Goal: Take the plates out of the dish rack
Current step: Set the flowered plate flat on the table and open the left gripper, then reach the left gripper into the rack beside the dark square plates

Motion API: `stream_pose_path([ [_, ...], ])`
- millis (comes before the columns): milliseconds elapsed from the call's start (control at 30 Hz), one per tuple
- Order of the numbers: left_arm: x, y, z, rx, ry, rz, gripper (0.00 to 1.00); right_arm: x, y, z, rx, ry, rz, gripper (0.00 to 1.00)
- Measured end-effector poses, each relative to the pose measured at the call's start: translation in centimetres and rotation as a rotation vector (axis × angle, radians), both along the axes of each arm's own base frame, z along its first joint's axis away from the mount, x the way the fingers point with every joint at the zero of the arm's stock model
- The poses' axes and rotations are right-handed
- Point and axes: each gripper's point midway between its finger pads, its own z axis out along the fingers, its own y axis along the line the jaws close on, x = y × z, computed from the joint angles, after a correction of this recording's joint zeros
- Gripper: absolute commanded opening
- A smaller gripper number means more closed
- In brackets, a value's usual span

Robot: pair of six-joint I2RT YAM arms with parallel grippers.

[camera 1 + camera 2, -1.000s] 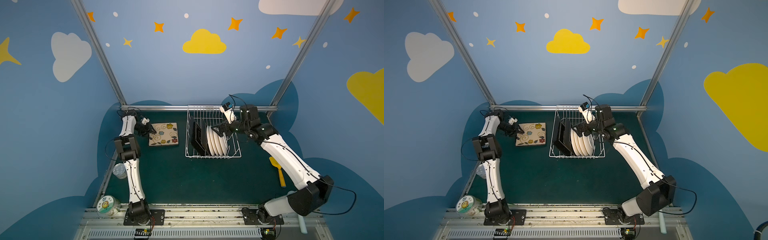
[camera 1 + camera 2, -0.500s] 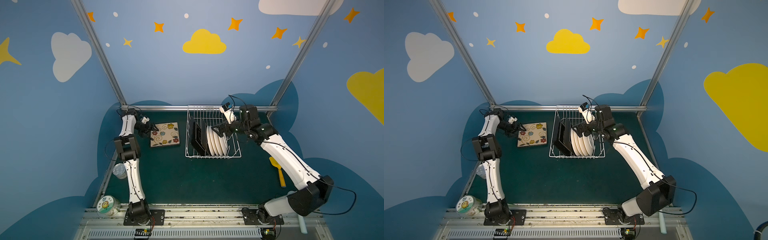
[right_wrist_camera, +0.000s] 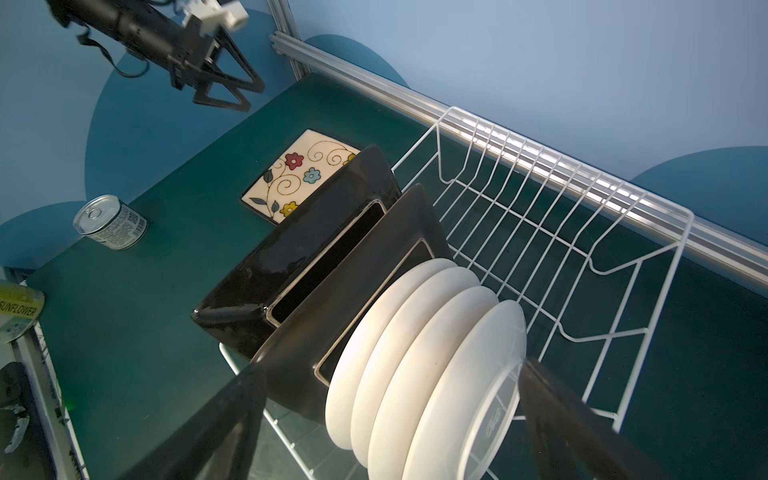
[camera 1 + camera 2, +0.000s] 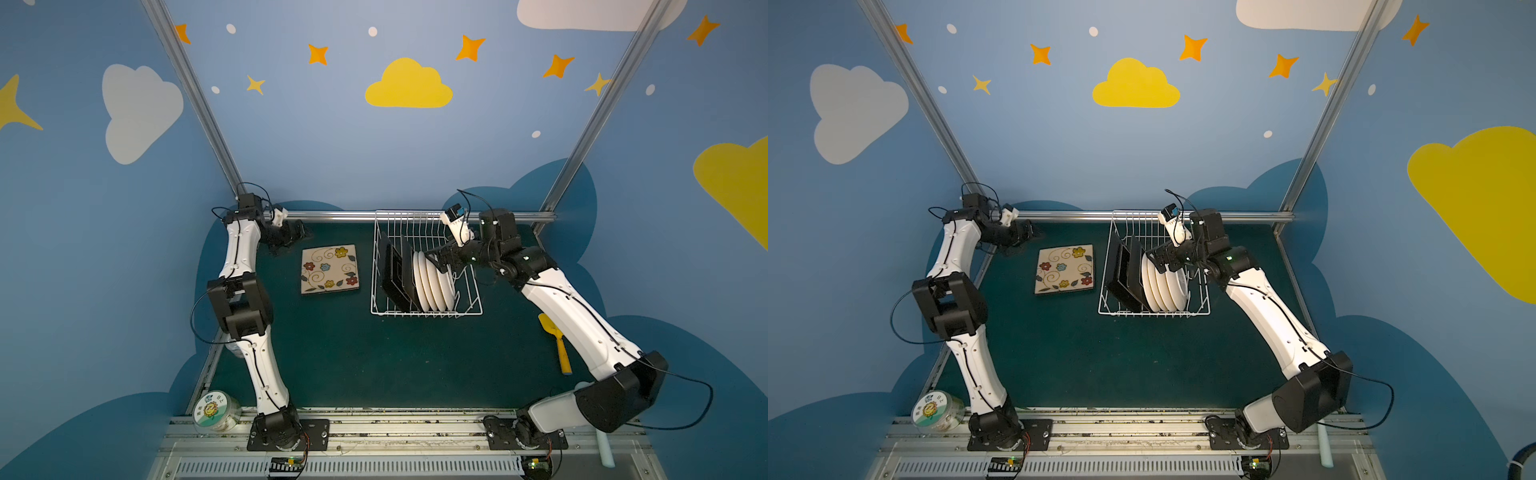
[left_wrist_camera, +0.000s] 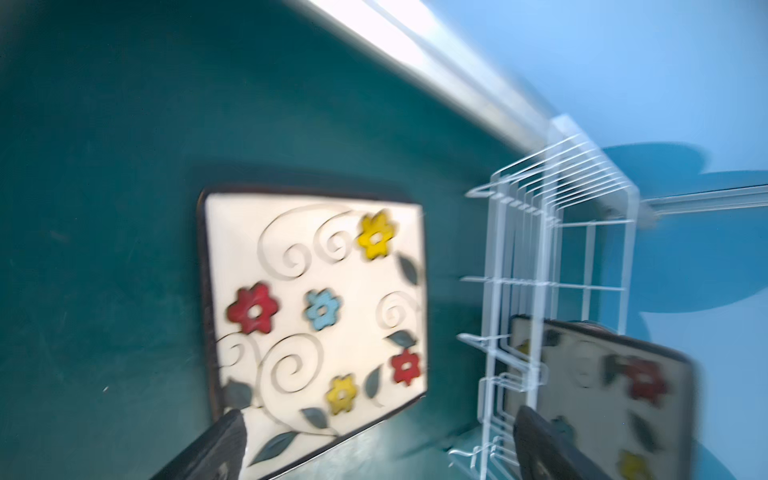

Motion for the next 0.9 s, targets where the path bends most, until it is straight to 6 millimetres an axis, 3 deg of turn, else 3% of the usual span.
stream_pose_path([
  [167,-1.4,-5.3,5.2,-0.009,-0.123,-0.071,0.99,0.2,-0.3,-0.1,0.001,0.008,-0.026,0.94],
  [300,-3.6,-11.5,7.1,-0.020,-0.179,-0.159,0.99,0.2,-0.4,-0.2,0.005,0.019,-0.041,0.94],
  [400,-5.6,-14.9,7.8,-0.035,-0.195,-0.201,0.98,0.2,-0.5,-0.4,0.002,0.033,-0.049,0.94],
  [633,-8.3,-17.4,7.8,-0.010,-0.185,-0.194,0.90,-0.5,-1.1,-1.1,-0.009,0.056,-0.062,0.94],
  [900,-11.8,-21.2,5.4,0.053,-0.106,-0.238,0.80,-0.9,-1.4,-0.9,-0.012,0.054,-0.069,0.94],
])
